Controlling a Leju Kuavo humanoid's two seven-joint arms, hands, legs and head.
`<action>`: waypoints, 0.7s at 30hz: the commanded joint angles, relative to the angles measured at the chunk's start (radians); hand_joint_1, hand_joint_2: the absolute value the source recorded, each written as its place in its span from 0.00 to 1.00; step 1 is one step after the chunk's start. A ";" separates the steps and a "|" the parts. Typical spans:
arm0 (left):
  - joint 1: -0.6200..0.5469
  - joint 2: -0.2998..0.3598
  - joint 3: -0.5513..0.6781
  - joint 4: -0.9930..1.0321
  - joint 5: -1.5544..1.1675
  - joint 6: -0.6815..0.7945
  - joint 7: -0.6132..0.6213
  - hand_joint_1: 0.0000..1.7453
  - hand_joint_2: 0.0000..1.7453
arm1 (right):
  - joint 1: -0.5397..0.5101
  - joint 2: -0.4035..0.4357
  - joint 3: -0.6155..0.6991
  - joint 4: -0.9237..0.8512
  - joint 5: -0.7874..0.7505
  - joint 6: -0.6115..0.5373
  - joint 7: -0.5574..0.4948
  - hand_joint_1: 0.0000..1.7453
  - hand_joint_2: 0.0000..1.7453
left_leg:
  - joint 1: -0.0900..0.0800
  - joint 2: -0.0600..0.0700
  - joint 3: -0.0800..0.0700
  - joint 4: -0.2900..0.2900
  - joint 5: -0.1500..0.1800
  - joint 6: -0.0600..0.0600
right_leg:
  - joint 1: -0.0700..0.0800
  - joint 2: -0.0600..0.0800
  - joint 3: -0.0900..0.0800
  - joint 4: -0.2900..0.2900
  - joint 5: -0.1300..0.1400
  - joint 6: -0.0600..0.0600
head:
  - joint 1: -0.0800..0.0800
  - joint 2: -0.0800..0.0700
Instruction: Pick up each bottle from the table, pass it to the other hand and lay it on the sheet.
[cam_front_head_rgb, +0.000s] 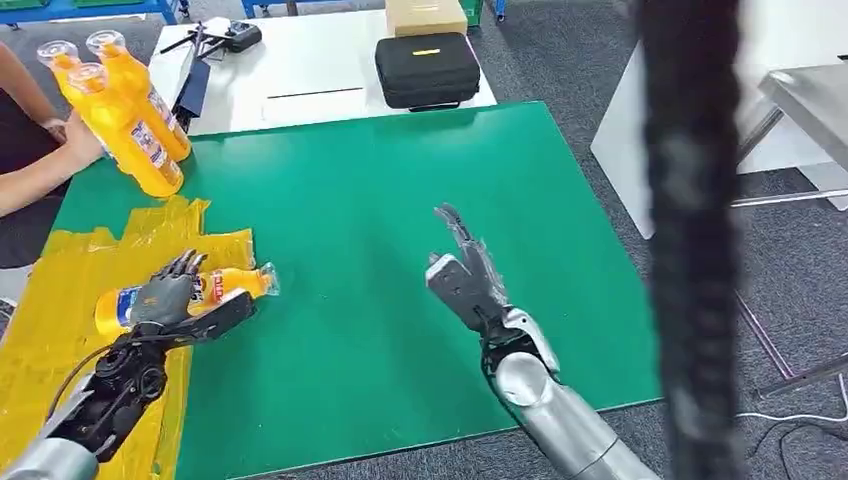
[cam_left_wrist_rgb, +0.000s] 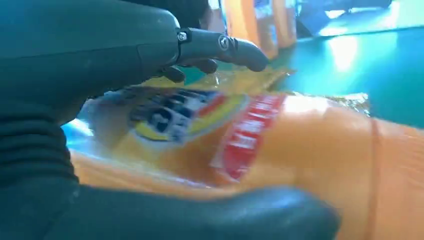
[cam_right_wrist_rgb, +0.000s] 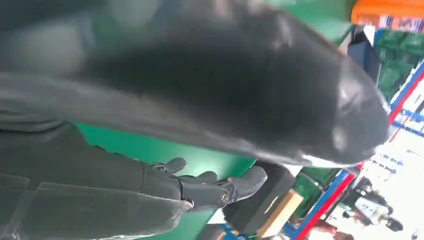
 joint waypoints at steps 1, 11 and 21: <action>0.035 0.037 0.029 -0.168 0.005 0.083 -0.003 0.00 0.00 | 0.026 -0.036 -0.064 -0.052 -0.080 0.064 -0.032 0.00 0.00 | 0.001 0.000 0.001 0.000 -0.001 -0.002 | 0.000 -0.001 0.002 0.000 -0.001 0.000 | 0.000 0.000; 0.225 -0.236 0.157 -0.656 0.841 0.053 -0.248 0.00 0.00 | 0.096 0.014 -0.175 -0.071 -0.386 0.182 -0.266 0.00 0.00 | -0.001 -0.005 0.004 0.000 -0.003 -0.001 | 0.000 -0.005 0.006 -0.001 -0.004 0.001 | 0.000 0.000; 0.186 -0.339 0.055 -0.674 1.201 0.001 -0.251 0.00 0.00 | 0.037 0.042 -0.164 -0.154 -0.329 0.098 -0.242 0.00 0.00 | -0.003 -0.003 0.000 0.001 -0.002 -0.001 | -0.002 -0.002 0.001 0.000 -0.001 0.002 | 0.000 0.000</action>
